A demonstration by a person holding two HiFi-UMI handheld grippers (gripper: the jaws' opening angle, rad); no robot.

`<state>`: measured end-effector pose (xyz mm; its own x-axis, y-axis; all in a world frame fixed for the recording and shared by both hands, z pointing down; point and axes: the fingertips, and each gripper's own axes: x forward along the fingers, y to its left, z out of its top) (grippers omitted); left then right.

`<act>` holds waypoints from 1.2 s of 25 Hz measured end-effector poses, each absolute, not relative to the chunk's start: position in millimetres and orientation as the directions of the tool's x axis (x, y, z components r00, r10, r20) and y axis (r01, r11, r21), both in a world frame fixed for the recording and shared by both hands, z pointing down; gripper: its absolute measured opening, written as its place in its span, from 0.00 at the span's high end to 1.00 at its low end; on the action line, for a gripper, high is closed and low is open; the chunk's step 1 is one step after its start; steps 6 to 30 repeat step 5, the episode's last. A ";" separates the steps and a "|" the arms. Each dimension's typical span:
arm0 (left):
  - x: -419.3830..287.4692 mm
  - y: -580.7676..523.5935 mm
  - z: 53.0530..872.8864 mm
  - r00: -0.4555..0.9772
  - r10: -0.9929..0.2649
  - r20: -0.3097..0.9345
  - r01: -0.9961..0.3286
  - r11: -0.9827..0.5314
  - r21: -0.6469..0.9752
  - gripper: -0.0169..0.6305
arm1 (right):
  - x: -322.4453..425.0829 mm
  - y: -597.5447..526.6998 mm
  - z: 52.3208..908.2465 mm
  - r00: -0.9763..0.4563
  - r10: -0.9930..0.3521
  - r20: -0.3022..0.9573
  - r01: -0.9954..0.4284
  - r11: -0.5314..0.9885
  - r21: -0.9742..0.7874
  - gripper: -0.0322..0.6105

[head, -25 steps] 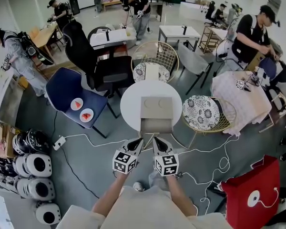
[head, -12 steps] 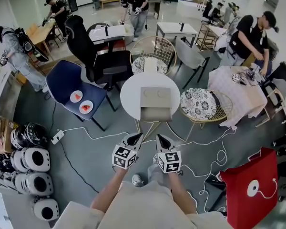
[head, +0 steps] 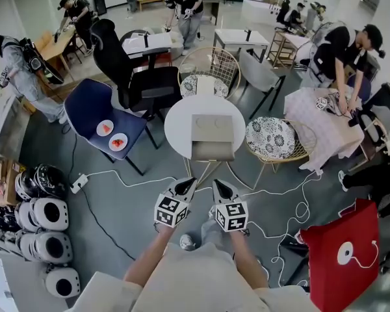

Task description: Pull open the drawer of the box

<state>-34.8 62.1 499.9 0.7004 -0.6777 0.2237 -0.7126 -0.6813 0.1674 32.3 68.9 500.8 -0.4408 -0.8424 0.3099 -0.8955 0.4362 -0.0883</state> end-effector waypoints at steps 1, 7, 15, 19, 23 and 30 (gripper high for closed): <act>-35.8 62.8 500.2 0.698 -0.681 0.223 -0.715 -0.680 0.163 0.96 | 30.8 69.4 501.6 -0.445 -0.841 0.309 -0.894 0.440 -0.089 0.93; -41.6 68.0 504.0 0.681 -0.697 0.224 -0.730 -0.670 0.137 0.96 | 23.5 74.2 505.9 -0.457 -0.836 0.305 -0.888 0.451 -0.095 0.93; -41.6 68.0 504.0 0.681 -0.697 0.224 -0.730 -0.670 0.137 0.96 | 23.5 74.2 505.9 -0.457 -0.836 0.305 -0.888 0.451 -0.095 0.93; -41.6 68.0 504.0 0.681 -0.697 0.224 -0.730 -0.670 0.137 0.96 | 23.5 74.2 505.9 -0.457 -0.836 0.305 -0.888 0.451 -0.095 0.93; -41.6 68.0 504.0 0.681 -0.697 0.224 -0.730 -0.670 0.137 0.96 | 23.5 74.2 505.9 -0.457 -0.836 0.305 -0.888 0.451 -0.095 0.93; -41.6 68.0 504.0 0.681 -0.697 0.224 -0.730 -0.670 0.137 0.96 | 23.5 74.2 505.9 -0.457 -0.836 0.305 -0.888 0.451 -0.095 0.93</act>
